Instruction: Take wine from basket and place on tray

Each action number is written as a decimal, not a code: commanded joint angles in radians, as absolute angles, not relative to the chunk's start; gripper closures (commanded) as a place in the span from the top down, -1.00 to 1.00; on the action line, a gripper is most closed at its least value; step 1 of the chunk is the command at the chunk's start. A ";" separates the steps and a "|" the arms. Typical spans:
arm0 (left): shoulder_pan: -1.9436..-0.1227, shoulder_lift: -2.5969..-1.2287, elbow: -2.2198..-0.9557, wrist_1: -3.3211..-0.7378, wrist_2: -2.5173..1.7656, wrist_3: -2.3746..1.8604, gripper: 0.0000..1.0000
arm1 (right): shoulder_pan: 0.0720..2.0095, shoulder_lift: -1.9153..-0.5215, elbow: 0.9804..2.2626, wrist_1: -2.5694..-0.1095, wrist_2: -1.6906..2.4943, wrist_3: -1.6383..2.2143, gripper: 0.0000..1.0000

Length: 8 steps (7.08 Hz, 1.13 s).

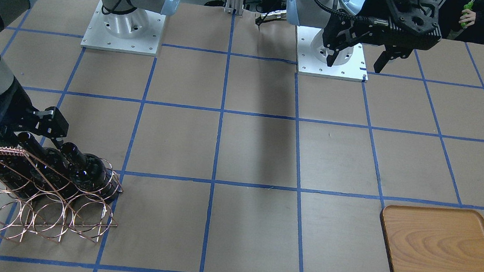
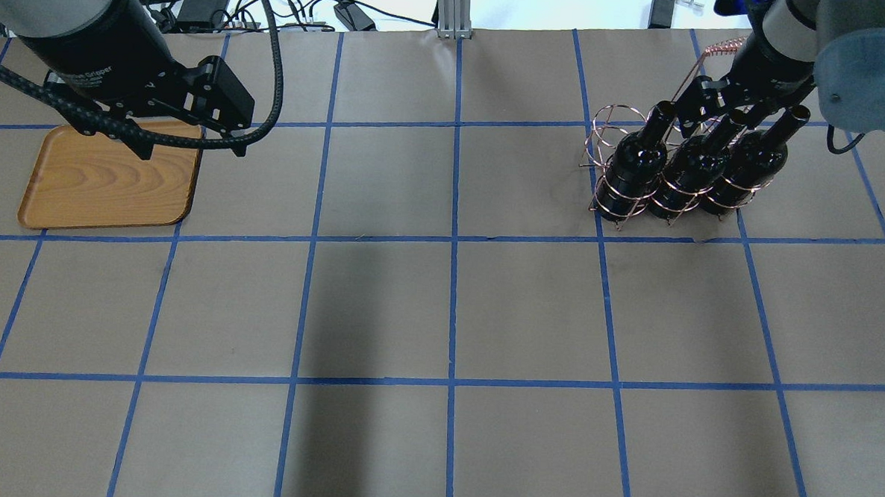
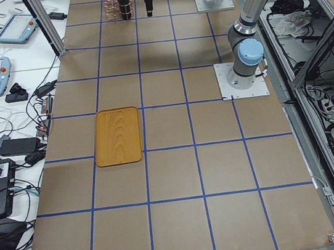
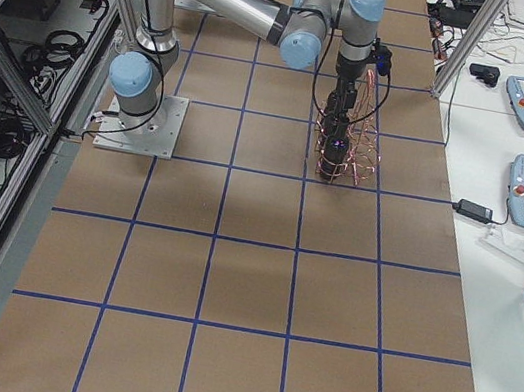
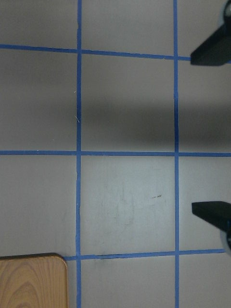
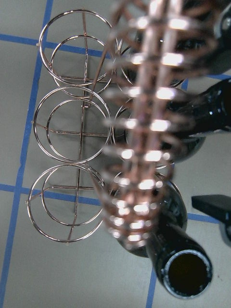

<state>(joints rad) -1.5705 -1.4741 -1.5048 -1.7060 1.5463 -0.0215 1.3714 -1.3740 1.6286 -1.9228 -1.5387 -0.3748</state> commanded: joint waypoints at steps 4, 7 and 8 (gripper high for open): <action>-1.569 -1.473 -1.505 -1.709 1.546 -0.021 1.00 | 1.371 -1.373 1.654 -1.914 -1.555 -0.482 0.61; -1.569 -1.473 -1.505 -1.709 1.546 -0.021 1.00 | 1.368 -1.376 1.652 -1.882 -1.575 -0.482 0.33; -1.571 -1.473 -1.505 -1.709 1.546 -0.021 1.00 | 1.368 -1.377 1.652 -1.881 -1.575 -0.477 0.25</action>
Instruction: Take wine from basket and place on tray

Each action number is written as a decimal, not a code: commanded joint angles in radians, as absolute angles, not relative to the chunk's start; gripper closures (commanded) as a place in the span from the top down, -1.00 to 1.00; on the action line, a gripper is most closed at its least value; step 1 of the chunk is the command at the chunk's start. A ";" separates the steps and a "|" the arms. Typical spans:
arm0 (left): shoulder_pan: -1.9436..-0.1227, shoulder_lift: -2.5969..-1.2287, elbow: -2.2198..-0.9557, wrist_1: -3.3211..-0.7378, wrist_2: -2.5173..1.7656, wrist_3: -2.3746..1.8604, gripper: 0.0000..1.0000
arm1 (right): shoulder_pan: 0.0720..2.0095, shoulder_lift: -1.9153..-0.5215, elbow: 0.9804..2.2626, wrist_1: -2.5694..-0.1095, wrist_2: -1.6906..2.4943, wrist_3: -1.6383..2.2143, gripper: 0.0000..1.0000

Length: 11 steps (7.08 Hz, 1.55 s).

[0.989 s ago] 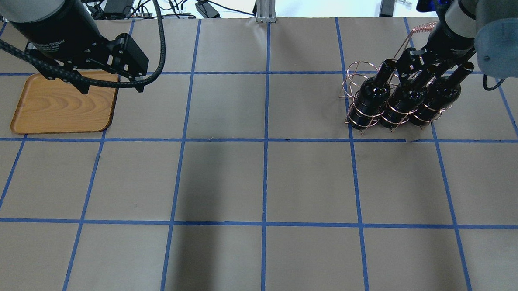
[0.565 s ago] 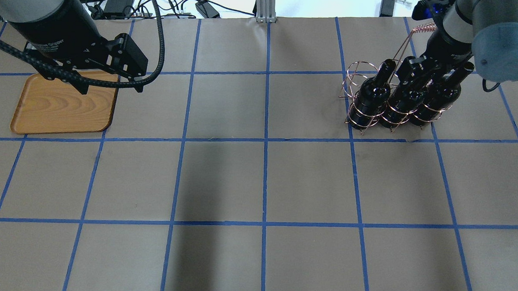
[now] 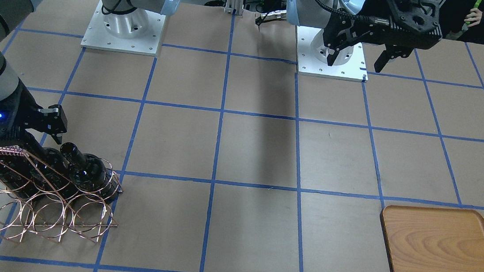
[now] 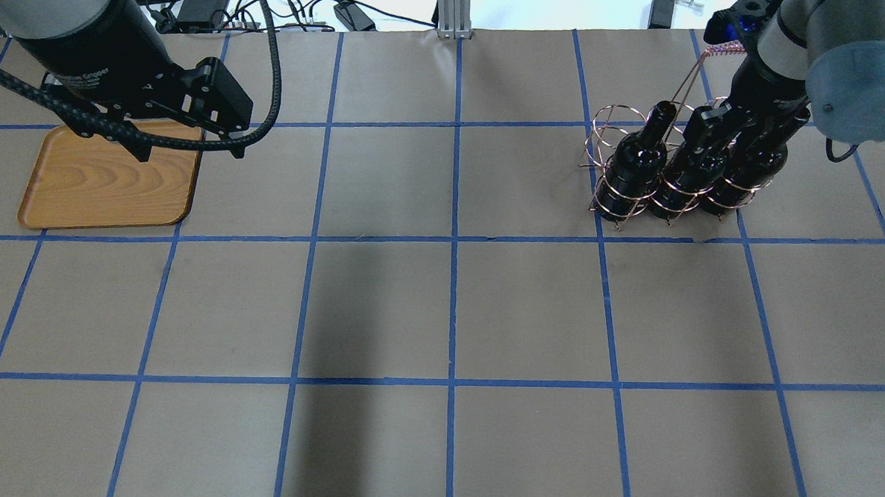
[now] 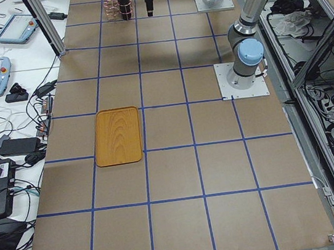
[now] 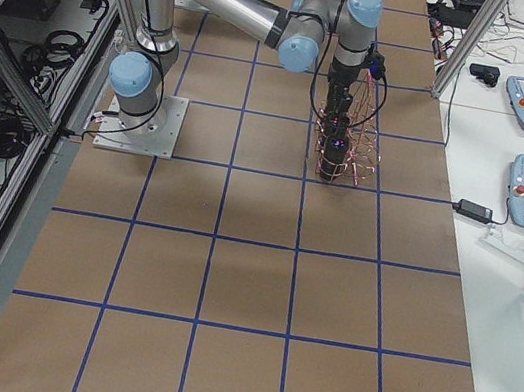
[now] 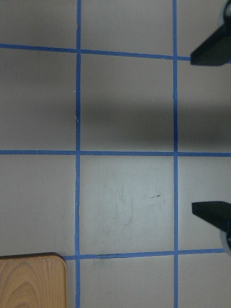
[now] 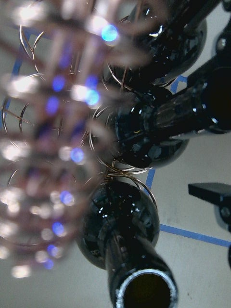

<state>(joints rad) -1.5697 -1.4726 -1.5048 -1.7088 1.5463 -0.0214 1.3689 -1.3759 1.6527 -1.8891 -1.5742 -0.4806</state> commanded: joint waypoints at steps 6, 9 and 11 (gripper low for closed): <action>-1.568 -1.473 -1.505 -1.709 1.546 -0.021 1.00 | 1.368 -1.374 1.641 -1.879 -1.575 -0.466 -0.05; -1.569 -1.473 -1.505 -1.709 1.546 -0.021 1.00 | 1.368 -1.373 1.640 -1.893 -1.591 -0.479 0.66; -1.569 -1.473 -1.505 -1.709 1.546 -0.021 1.00 | 1.368 -1.364 1.640 -1.893 -1.591 -0.480 0.45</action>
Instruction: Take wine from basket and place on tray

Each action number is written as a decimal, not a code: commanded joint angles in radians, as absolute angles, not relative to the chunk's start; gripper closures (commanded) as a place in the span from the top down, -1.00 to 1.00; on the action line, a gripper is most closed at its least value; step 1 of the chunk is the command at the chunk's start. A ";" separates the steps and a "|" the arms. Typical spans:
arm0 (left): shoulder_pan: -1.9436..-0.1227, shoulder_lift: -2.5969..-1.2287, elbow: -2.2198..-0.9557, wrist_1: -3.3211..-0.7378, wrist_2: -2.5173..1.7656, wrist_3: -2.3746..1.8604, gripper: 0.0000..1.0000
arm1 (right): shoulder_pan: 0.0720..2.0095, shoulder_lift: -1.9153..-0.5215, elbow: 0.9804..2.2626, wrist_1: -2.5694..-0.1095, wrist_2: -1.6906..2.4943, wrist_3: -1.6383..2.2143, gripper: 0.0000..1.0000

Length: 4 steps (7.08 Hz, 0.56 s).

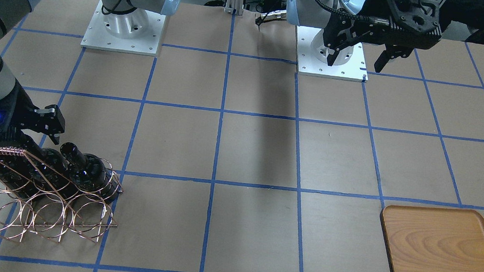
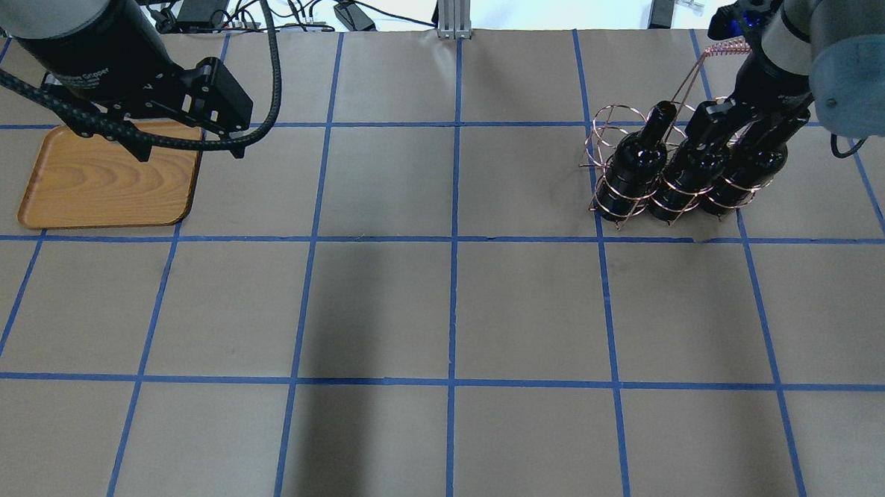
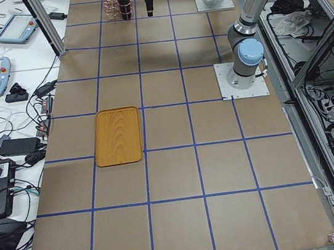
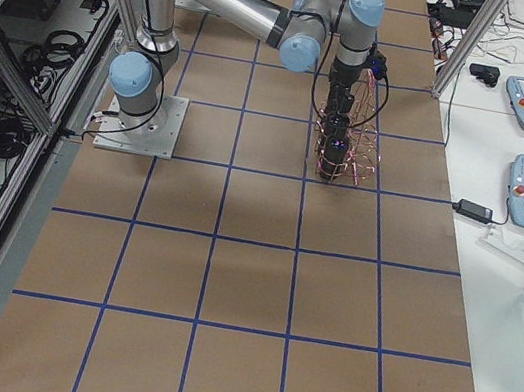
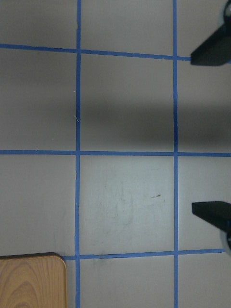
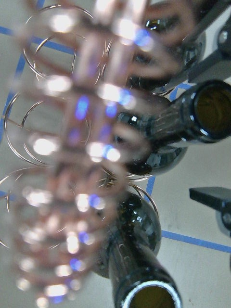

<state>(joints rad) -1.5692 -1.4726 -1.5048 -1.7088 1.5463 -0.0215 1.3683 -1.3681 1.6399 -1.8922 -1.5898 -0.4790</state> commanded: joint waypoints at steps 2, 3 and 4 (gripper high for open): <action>-1.569 -1.471 -1.505 -1.713 1.546 -0.020 1.00 | 1.368 -1.362 1.638 -1.893 -1.591 -0.476 0.16; -1.568 -1.471 -1.505 -1.715 1.546 -0.018 1.00 | 1.368 -1.362 1.622 -1.893 -1.588 -0.466 0.16; -1.569 -1.471 -1.505 -1.717 1.546 -0.018 1.00 | 1.368 -1.362 1.620 -1.893 -1.586 -0.466 0.16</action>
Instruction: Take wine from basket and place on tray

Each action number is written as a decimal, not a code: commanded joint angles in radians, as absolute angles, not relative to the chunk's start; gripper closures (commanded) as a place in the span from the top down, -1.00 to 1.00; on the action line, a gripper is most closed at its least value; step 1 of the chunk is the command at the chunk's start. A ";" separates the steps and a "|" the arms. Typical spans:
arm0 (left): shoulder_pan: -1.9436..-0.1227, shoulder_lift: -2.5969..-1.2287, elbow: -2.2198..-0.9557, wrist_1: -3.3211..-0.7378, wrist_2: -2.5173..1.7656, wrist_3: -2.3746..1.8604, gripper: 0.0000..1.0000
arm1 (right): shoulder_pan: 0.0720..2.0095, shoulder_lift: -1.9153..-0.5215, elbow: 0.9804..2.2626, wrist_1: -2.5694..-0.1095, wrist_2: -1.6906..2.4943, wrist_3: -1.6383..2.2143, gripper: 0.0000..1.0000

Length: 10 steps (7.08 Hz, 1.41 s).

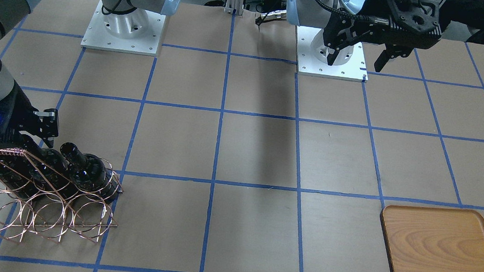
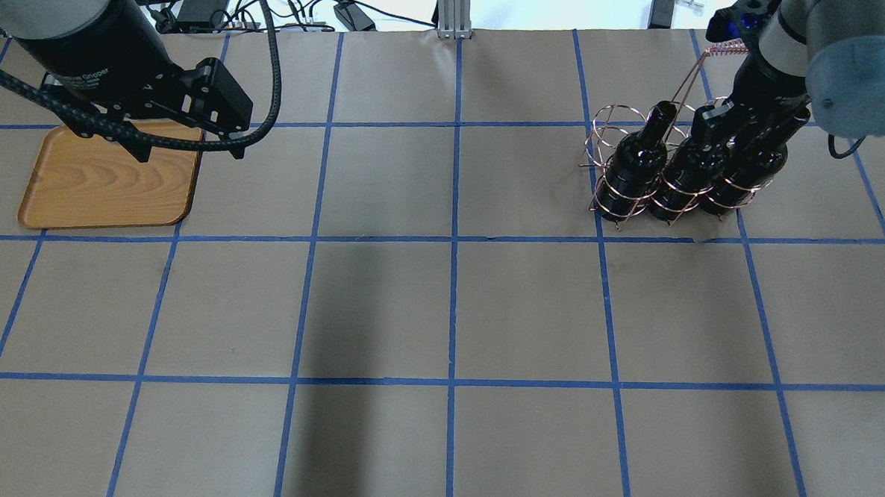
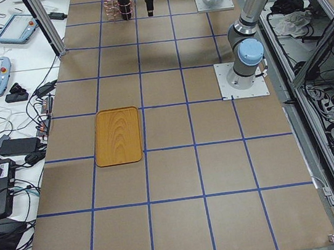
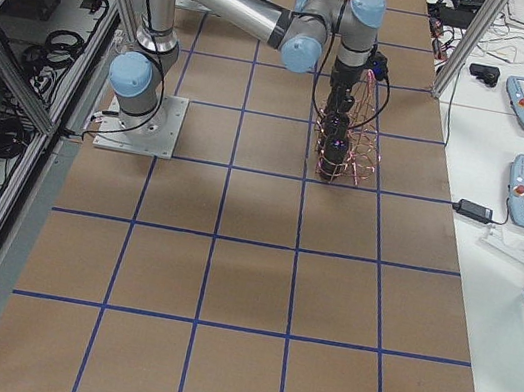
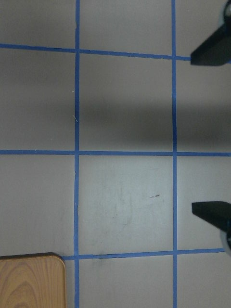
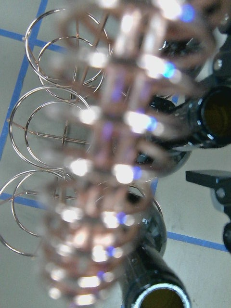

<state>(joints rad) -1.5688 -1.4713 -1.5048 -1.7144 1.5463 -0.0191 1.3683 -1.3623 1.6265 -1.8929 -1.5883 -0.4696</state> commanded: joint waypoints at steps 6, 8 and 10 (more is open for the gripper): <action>-1.569 -1.470 -1.505 -1.718 1.546 -0.020 1.00 | 1.368 -1.351 1.618 -1.893 -1.577 -0.466 -0.11; -1.571 -1.470 -1.506 -1.718 1.543 -0.021 1.00 | 1.368 -1.350 1.603 -1.893 -1.577 -0.466 -0.11; -1.571 -1.470 -1.511 -1.713 1.542 -0.021 1.00 | 1.368 -1.350 1.603 -1.893 -1.583 -0.466 -0.22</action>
<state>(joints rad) -1.5708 -1.4696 -1.5094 -1.7157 1.5430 -0.0214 1.3683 -1.3502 1.6044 -1.8929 -1.5790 -0.4663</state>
